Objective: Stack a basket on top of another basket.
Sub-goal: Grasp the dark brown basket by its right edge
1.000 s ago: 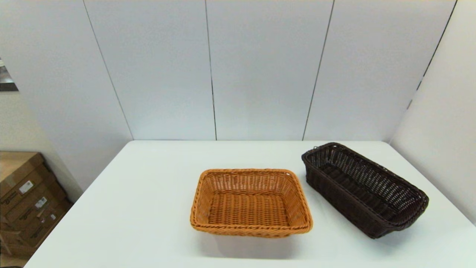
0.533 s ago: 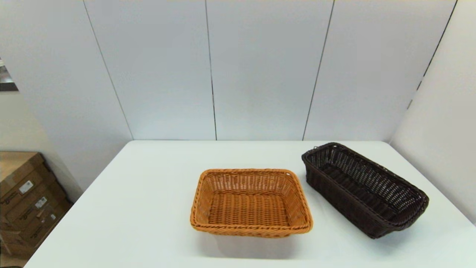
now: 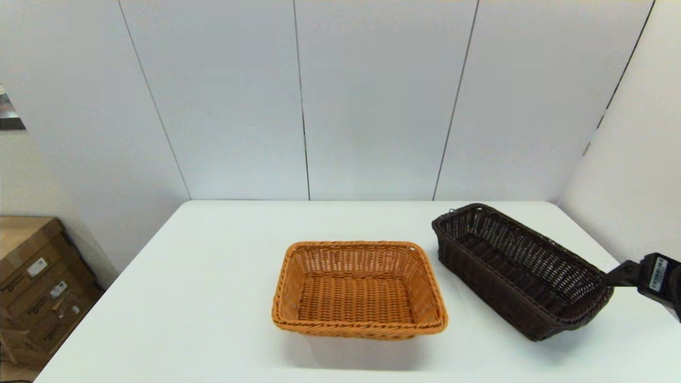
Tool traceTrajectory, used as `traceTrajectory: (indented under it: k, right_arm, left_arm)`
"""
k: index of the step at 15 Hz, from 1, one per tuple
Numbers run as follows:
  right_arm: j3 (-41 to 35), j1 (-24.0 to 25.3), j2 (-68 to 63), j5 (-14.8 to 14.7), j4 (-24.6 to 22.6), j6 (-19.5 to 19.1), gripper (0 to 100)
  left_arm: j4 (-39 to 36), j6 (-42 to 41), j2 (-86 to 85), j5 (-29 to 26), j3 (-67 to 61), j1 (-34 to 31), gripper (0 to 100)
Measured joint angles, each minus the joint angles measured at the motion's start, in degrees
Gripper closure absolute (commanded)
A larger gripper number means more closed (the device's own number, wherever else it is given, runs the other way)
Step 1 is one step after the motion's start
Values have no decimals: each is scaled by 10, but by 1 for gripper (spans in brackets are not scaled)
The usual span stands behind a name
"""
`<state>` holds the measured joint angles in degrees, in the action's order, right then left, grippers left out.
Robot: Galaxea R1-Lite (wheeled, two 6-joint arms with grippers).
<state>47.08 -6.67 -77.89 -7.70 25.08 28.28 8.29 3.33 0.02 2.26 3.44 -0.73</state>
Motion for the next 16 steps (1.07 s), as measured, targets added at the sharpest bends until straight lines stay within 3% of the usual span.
traceTrajectory:
  k: [4, 12, 16]
  right_arm:
    - [24, 7, -100, 0, -12, 47, 0]
    - [58, 12, -216, 1, -14, 84, 0]
    - [76, 10, -265, 3, -14, 137, 0]
  left_arm:
    - [0, 3, 0, 0, 0, 0, 0]
    - [0, 7, 0, 0, 0, 0, 0]
    - [0, 7, 0, 0, 0, 0, 0]
